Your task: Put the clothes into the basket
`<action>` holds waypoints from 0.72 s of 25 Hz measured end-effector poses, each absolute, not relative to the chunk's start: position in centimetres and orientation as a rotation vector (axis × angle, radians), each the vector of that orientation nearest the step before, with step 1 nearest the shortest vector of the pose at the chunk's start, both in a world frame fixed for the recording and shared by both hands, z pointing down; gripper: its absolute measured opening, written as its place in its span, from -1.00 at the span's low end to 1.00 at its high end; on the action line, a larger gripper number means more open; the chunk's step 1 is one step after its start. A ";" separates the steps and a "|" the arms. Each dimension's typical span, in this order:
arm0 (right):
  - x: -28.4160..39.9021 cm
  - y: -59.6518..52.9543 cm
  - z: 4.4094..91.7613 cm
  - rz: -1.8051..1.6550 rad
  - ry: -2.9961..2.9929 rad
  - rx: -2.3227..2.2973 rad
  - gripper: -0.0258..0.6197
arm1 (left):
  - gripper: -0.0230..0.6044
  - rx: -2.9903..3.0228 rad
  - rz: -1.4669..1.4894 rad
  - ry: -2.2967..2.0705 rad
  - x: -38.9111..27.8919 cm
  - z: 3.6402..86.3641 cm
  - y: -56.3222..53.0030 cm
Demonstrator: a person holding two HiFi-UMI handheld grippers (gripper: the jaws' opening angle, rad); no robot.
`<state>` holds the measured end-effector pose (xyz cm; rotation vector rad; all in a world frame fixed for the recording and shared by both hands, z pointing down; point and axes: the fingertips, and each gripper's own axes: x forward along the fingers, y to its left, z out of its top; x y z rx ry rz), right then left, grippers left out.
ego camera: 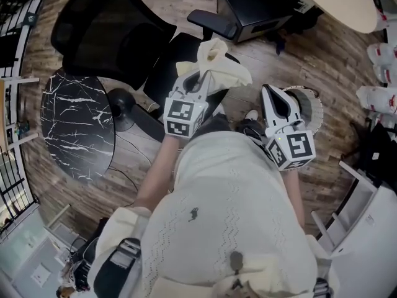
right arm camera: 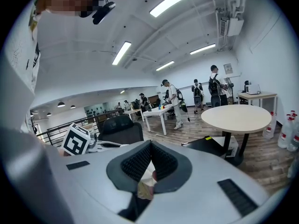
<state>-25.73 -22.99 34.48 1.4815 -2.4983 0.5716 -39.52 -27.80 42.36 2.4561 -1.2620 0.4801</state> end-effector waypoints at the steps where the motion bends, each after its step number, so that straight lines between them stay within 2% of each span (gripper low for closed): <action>1: -25.6 -23.0 34.3 0.569 -2.502 1.483 -0.90 | -0.79 2.464 0.466 -1.268 -39.3 41.8 -27.9; 18: -24.0 -23.0 31.0 0.518 -2.533 1.564 -0.90 | -0.79 2.611 0.185 -1.331 -37.5 29.6 -28.3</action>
